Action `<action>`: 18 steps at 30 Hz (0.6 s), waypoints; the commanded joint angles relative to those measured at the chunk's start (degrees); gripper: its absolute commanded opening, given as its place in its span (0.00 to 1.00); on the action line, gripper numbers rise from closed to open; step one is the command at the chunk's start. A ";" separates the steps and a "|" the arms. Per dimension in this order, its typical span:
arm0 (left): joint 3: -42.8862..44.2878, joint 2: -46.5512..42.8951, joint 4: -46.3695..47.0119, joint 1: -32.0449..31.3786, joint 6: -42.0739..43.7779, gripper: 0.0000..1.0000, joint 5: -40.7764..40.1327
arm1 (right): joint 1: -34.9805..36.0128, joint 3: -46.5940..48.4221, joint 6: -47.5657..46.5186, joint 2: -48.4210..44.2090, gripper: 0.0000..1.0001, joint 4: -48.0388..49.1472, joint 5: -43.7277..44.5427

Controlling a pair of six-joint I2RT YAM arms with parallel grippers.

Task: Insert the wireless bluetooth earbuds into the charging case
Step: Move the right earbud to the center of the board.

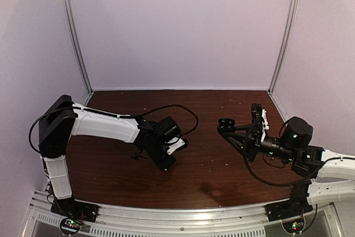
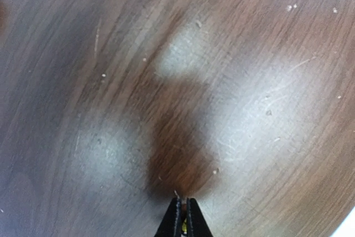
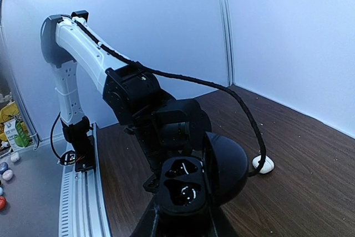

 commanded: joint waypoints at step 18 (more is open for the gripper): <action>-7.26 -14.80 -0.66 4.10 -2.38 0.36 -0.28 | -0.34 1.01 -0.52 2.91 0.00 3.79 -1.30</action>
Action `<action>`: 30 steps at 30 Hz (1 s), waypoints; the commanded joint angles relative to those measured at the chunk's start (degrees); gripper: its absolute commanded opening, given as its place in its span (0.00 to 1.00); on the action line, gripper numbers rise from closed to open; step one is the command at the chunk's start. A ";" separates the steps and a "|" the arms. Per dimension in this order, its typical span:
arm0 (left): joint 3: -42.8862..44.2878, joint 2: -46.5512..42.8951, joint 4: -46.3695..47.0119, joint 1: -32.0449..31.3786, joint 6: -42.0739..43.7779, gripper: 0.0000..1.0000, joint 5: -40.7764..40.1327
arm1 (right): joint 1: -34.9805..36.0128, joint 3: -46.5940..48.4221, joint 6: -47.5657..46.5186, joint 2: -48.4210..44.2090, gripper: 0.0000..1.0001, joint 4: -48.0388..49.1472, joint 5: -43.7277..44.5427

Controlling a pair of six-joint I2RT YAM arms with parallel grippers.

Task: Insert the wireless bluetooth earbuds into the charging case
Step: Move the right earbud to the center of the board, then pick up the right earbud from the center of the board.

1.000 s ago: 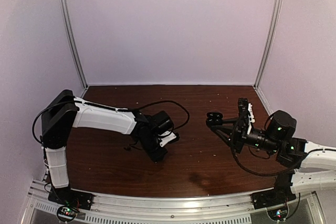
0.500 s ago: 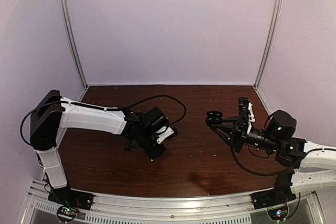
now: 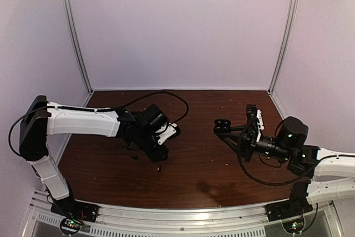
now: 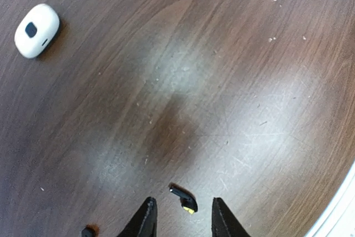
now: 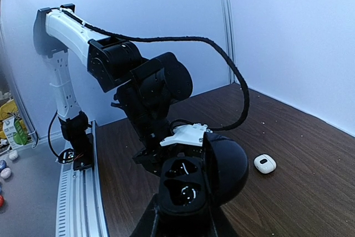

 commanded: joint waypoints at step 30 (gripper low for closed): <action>-41.67 -15.88 55.26 -3.00 -0.30 0.44 -3.22 | -0.26 -0.63 -0.01 -1.37 0.00 2.09 -0.48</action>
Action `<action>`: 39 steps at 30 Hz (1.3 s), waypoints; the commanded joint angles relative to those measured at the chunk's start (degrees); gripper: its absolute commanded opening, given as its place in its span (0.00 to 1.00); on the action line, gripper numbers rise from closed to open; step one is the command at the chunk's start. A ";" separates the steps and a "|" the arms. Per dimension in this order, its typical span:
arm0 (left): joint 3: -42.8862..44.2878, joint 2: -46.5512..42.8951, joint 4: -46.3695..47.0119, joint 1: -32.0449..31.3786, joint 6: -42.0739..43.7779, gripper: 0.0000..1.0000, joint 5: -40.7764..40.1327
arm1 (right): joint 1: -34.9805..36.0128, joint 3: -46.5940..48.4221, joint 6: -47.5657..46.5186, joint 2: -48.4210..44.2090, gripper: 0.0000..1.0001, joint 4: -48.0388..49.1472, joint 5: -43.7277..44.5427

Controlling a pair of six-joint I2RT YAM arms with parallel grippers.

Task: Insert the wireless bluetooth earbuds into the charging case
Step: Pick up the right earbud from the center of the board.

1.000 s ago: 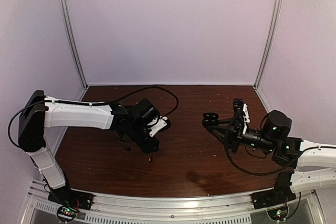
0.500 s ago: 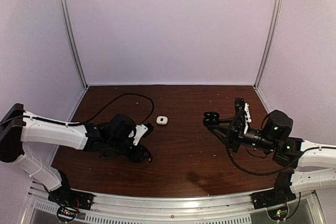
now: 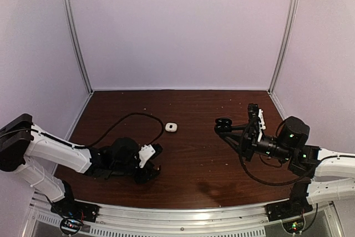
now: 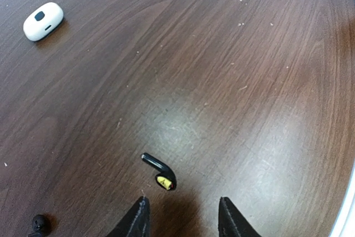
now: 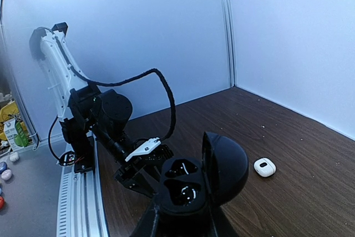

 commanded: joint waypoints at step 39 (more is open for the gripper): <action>-4.71 15.73 26.22 2.34 8.71 0.26 0.92 | -0.32 0.52 -1.70 -1.00 0.00 -0.46 0.33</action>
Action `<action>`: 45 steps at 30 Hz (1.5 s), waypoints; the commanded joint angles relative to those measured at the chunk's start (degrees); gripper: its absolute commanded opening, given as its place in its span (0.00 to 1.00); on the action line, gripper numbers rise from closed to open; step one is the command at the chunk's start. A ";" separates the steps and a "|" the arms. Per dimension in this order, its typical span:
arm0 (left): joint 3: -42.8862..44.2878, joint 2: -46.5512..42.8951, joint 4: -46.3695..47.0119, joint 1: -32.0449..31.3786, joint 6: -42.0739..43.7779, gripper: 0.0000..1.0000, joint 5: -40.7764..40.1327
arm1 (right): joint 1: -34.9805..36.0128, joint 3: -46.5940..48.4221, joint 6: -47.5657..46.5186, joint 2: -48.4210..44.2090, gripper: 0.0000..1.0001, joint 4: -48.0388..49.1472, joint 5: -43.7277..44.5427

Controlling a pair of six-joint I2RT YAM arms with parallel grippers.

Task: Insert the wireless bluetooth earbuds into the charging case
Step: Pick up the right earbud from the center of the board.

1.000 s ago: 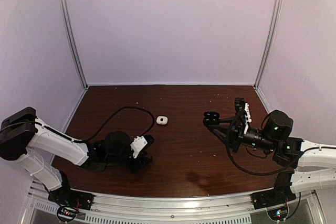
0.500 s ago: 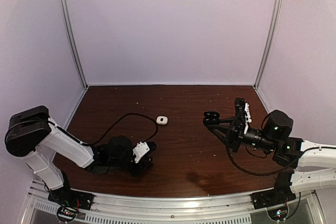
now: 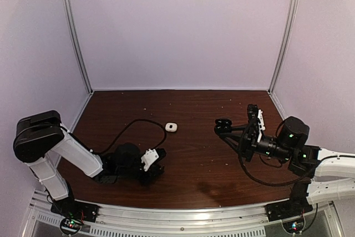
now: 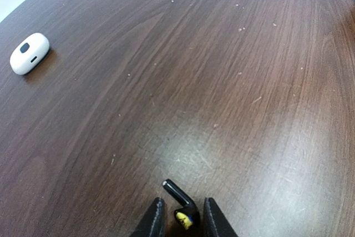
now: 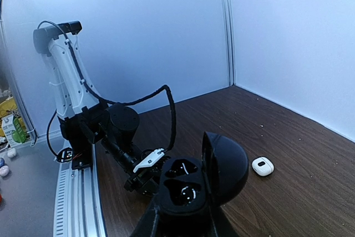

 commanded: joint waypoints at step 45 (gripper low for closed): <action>37.48 -22.39 -58.40 0.46 -19.49 0.06 31.88 | 7.31 -7.04 -35.54 23.52 0.00 32.70 8.24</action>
